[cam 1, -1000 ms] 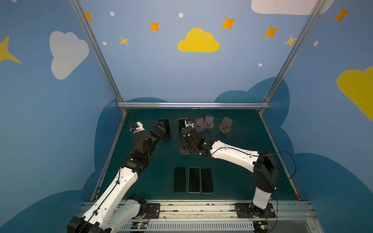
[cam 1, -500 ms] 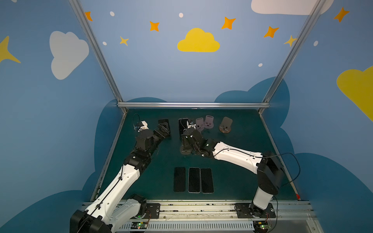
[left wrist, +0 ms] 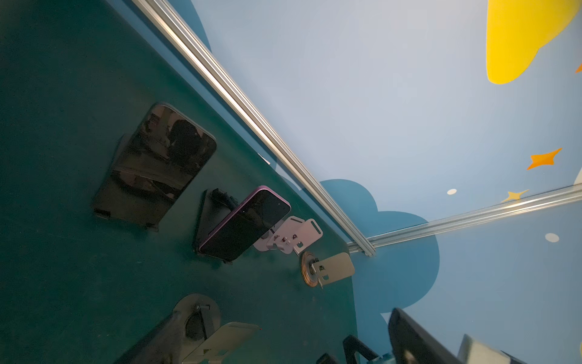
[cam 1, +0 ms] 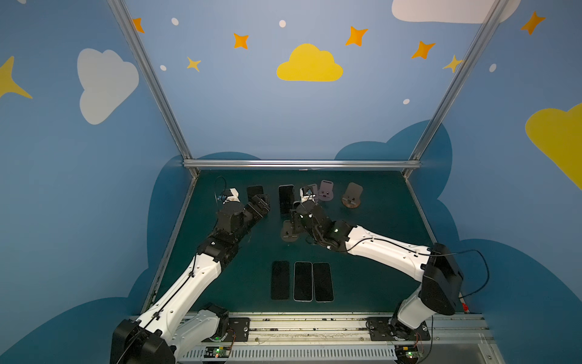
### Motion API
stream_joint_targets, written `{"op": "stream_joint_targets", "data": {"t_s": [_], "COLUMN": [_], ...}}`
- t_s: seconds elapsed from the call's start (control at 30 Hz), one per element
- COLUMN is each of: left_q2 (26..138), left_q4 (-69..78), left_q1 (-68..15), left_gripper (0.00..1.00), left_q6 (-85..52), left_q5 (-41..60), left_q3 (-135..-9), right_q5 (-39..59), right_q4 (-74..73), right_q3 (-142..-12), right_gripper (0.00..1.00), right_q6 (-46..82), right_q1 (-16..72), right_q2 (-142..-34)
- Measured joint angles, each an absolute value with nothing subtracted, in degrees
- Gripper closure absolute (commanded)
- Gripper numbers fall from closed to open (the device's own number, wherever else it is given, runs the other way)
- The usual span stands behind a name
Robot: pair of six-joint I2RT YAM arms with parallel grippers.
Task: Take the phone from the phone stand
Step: 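Lift the light-blue-framed phone off its grey stand with the right gripper, then carry the held phone toward the robot beside the flat phones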
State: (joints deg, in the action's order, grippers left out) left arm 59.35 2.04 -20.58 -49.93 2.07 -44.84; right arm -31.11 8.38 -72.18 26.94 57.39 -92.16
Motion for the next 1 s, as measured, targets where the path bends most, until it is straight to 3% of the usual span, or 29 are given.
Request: {"op": "stream_joint_targets", "data": {"t_s": [0.7,1.0], "left_q2": [60.9,62.3], "left_q4": [2.3,2.2], "left_q1": [-32.9,-35.9], "left_gripper": [0.00,0.00], "left_q6": [-43.4,-42.2], "left_q5": [2.1,2.1], "left_q3": [-46.4,-46.4], "right_q5": [-32.6,-26.9], "right_q4": [25.6,30.1], "right_q3": [-47.5,-39.3], "right_gripper": [0.33,0.34], "right_q6": [30.7,35.0], "right_q1": [56.3,56.3], "right_q2": [-59.5,-53.4]}}
